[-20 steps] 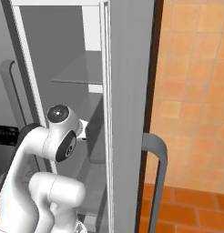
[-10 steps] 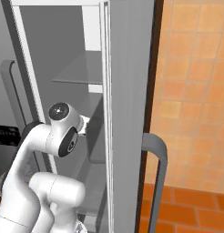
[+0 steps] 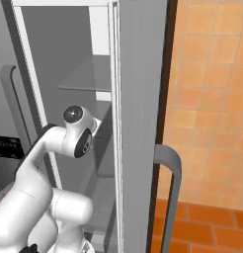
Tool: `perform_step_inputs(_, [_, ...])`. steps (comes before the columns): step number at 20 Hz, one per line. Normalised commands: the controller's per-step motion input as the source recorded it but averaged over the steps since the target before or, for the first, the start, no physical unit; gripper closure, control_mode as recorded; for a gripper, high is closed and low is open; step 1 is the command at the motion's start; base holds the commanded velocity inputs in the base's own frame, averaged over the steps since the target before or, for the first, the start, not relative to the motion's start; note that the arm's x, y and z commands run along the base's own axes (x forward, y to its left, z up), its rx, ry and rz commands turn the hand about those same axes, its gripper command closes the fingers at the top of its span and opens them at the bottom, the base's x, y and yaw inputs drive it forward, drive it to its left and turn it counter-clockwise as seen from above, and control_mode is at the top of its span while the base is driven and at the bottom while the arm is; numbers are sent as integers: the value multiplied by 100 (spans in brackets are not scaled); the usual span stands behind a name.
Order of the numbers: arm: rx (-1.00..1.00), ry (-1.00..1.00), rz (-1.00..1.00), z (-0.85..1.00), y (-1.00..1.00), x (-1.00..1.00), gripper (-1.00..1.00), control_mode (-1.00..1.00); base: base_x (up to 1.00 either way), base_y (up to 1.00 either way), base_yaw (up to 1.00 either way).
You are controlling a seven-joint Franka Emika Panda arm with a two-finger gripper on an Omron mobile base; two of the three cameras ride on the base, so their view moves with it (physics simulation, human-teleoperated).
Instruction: Grab a lemon wedge from the fridge and one ice cube from the ice bowl, and put them in the glass of lemonade.
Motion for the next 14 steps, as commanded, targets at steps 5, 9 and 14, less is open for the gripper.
perform_step_inputs(5, [0, 4, -7, -10, 4, 75, -100, -100, 0, 0, 0])
perform_step_inputs(9, [0, 0, -5, -50, 17, 89, -100, -100, 0, 0, 0])
perform_step_inputs(14, [0, 7, 0, -52, 1, 58, -100, -100, 0, 0, 0])
